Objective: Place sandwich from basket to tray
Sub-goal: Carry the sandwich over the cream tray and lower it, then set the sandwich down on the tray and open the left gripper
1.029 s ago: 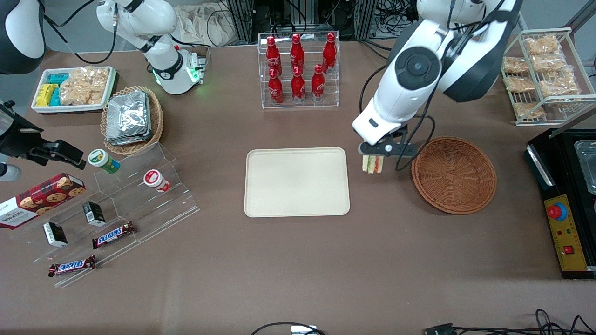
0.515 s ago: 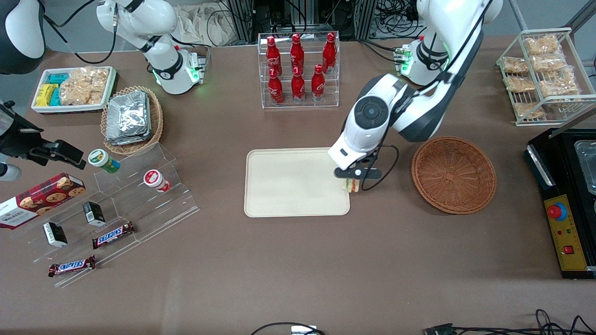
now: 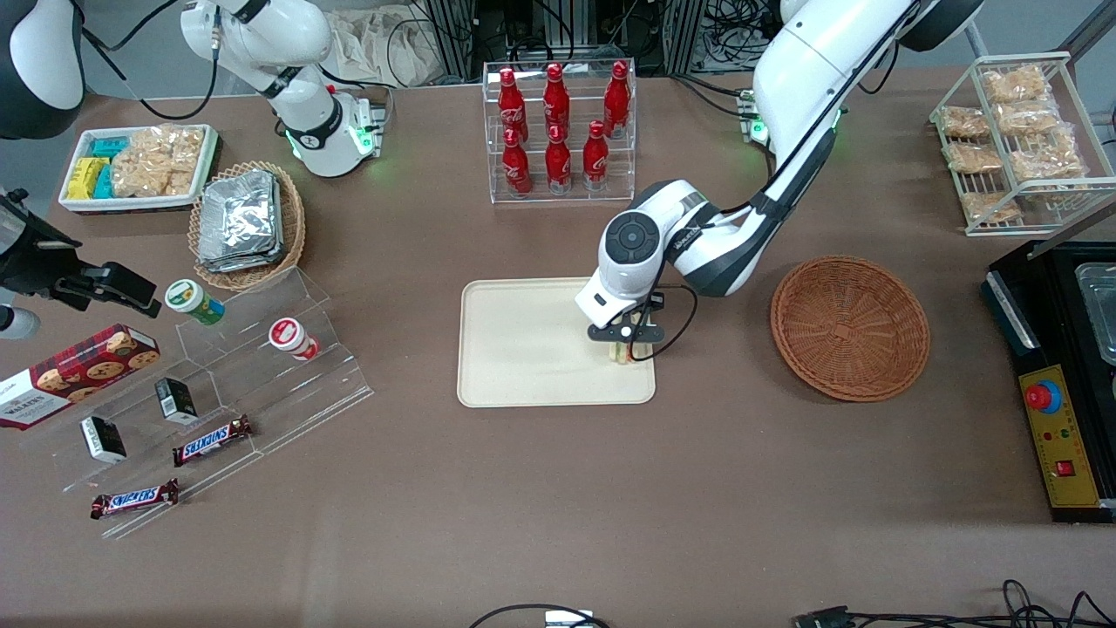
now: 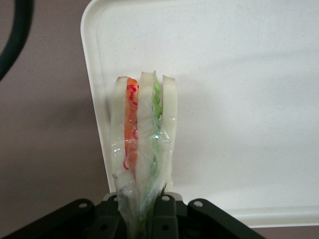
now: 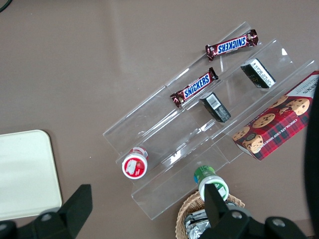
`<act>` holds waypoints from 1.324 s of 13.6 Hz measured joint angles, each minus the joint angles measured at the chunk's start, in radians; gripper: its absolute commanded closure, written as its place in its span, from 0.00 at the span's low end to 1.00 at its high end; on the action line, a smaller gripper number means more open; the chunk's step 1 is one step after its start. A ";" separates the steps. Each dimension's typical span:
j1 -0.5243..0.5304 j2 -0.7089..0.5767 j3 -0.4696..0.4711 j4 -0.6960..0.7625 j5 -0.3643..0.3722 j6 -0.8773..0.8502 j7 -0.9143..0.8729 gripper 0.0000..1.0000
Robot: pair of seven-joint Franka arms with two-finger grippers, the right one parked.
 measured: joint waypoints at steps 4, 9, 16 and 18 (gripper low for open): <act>0.002 0.014 0.001 0.002 0.013 0.025 -0.026 0.00; 0.005 0.018 0.001 0.009 0.014 0.029 -0.065 0.00; 0.046 -0.127 0.000 0.073 -0.075 -0.145 -0.110 0.00; 0.089 -0.235 0.000 0.095 -0.109 -0.232 -0.095 0.00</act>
